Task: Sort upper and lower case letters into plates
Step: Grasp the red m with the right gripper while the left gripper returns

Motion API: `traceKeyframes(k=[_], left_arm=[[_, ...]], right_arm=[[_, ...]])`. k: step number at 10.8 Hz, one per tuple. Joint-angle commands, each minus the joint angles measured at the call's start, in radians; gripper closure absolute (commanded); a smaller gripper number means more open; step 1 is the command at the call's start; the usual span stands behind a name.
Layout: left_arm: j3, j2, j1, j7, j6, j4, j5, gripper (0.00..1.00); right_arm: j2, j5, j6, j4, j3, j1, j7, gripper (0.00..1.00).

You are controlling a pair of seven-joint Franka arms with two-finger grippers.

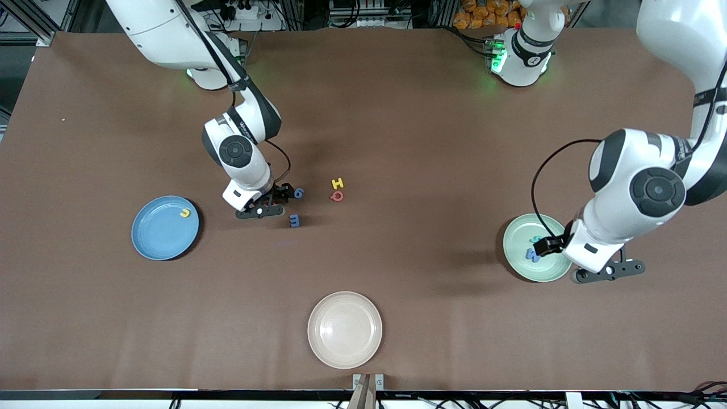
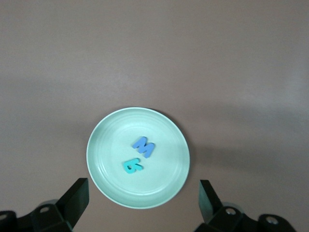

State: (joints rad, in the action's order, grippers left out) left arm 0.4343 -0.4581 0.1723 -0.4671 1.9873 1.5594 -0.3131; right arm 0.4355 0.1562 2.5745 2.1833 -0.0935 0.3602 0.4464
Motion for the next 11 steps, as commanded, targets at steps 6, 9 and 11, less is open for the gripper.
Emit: traceKeyframes(k=[6, 9, 11], left_arm=[[0.092, -0.037, -0.192, -0.259, 0.001, -0.033, -0.017, 0.0], [0.086, -0.114, -0.33, -0.384, 0.057, -0.088, -0.023, 0.0], [0.078, -0.169, -0.397, -0.43, 0.143, -0.094, -0.038, 0.0]], right_arm=[[-0.009, 0.089, 0.079, 0.058, -0.006, -0.024, -0.008, 0.0], [-0.008, 0.137, 0.114, 0.079, -0.006, -0.021, -0.008, 0.0], [-0.008, 0.138, 0.116, 0.081, -0.006, -0.021, -0.008, 0.0]])
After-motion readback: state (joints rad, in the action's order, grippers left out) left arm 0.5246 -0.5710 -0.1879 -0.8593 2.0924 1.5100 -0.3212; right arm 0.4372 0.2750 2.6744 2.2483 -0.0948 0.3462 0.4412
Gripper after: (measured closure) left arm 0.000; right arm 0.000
